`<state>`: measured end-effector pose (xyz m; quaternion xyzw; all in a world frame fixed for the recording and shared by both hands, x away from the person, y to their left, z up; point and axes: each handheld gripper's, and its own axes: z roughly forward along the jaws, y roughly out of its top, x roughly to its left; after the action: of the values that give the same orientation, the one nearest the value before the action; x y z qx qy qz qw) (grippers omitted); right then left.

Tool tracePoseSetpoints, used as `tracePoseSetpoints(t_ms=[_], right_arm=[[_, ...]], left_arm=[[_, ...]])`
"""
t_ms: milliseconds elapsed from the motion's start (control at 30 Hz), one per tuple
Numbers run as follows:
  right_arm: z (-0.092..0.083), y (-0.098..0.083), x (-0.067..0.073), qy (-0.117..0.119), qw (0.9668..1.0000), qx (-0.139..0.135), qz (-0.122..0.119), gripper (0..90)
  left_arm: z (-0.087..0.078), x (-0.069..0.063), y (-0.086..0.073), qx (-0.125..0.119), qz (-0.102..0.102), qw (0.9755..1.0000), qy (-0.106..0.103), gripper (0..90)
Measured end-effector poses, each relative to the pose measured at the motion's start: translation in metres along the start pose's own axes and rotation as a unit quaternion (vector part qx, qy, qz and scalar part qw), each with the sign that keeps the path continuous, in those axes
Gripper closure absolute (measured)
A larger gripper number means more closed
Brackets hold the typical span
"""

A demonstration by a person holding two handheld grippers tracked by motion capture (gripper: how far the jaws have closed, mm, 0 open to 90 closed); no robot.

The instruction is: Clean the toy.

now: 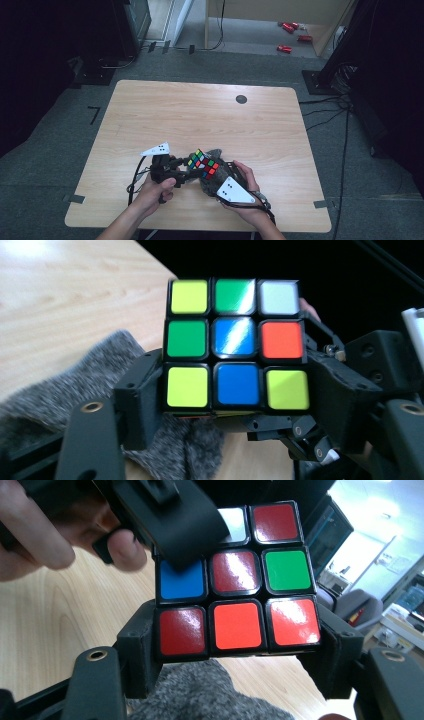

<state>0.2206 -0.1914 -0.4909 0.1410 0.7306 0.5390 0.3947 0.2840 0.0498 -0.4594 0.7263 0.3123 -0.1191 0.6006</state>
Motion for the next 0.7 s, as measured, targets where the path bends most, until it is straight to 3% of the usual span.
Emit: tracePoseSetpoints(t_ms=[67,200,267,333,400,500,633,700], right_arm=[[-0.001,-0.002,-0.002,-0.004,1.0000,0.004,0.003,34.3],[-0.002,-0.004,-0.007,-0.012,0.9997,0.012,0.016,34.4],[-0.003,-0.005,-0.010,-0.017,0.9994,0.013,0.026,34.4],[-0.004,-0.007,-0.014,-0.022,0.9991,0.015,0.033,34.4],[-0.006,-0.007,-0.017,-0.028,0.9984,0.017,0.047,34.4],[-0.007,-0.007,-0.022,-0.036,0.9965,0.019,0.073,34.4],[-0.009,-0.004,-0.024,-0.038,0.9954,0.020,0.086,34.4],[-0.009,-0.003,-0.025,-0.041,0.9946,0.020,0.093,34.4]], left_arm=[[-0.004,0.001,0.001,-0.013,0.003,0.9999,-0.007,26.0],[-0.012,0.000,0.003,-0.032,0.031,0.9990,-0.003,14.9],[-0.014,-0.001,0.005,-0.035,0.043,0.9983,0.016,9.5],[-0.015,-0.002,0.006,-0.032,0.053,0.9969,0.050,8.4],[-0.013,-0.002,0.003,-0.023,0.072,0.9949,0.067,8.3],[-0.009,-0.002,-0.002,-0.012,0.099,0.9920,0.076,8.4],[-0.003,-0.002,-0.007,0.001,0.126,0.9880,0.089,8.4],[-0.001,-0.002,-0.011,-0.006,0.153,0.9811,0.119,8.4]])
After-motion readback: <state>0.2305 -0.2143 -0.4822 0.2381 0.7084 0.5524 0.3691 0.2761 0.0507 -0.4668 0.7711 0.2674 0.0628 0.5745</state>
